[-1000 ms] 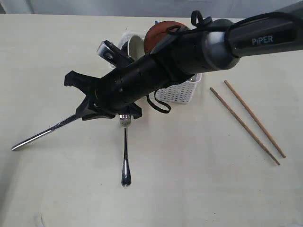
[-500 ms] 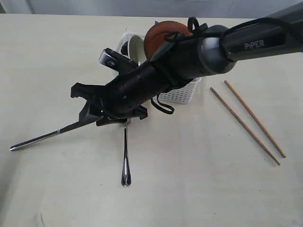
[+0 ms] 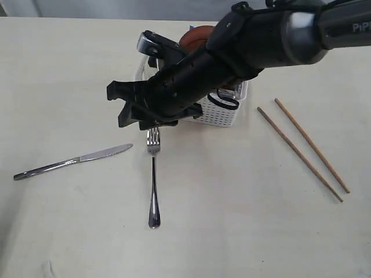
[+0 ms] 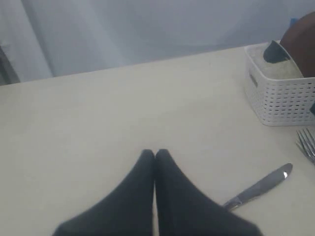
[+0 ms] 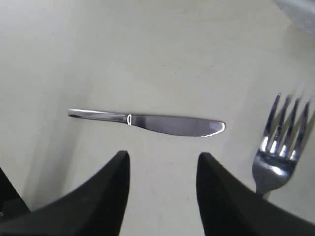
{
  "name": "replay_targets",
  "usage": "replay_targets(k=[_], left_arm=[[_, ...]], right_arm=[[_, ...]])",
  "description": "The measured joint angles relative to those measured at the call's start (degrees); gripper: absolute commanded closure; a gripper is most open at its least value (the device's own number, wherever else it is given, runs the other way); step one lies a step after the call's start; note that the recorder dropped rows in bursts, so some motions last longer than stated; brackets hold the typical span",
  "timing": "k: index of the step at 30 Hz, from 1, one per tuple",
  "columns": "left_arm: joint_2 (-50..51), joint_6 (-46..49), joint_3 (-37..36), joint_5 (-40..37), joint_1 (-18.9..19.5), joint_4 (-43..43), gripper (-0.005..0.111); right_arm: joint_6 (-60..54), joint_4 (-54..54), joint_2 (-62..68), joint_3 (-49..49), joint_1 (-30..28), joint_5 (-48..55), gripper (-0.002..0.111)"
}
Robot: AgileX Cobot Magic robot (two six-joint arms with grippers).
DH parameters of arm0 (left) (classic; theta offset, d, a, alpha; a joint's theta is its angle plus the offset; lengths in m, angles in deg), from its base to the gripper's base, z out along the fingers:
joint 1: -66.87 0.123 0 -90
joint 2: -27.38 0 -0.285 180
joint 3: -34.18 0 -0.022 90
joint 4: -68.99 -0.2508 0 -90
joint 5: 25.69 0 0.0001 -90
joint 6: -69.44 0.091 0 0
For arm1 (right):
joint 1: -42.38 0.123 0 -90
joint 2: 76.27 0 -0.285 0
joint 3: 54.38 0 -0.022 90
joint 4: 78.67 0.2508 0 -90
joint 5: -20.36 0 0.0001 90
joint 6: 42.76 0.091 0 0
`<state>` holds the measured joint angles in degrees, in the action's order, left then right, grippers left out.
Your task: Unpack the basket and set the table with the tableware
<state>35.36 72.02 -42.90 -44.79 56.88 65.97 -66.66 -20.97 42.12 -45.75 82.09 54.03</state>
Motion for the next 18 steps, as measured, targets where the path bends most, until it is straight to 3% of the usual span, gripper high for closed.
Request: replay_targets(k=[8,18], left_arm=[[0.0,0.0,0.0,0.0,0.0,0.0,0.107],[0.0,0.0,0.0,0.0,0.0,0.0,0.107]], right_arm=[[-0.24,-10.1,-8.24,0.0,0.0,1.07,0.109],[0.47,-16.67,-25.7,0.0,0.0,3.91,0.109]])
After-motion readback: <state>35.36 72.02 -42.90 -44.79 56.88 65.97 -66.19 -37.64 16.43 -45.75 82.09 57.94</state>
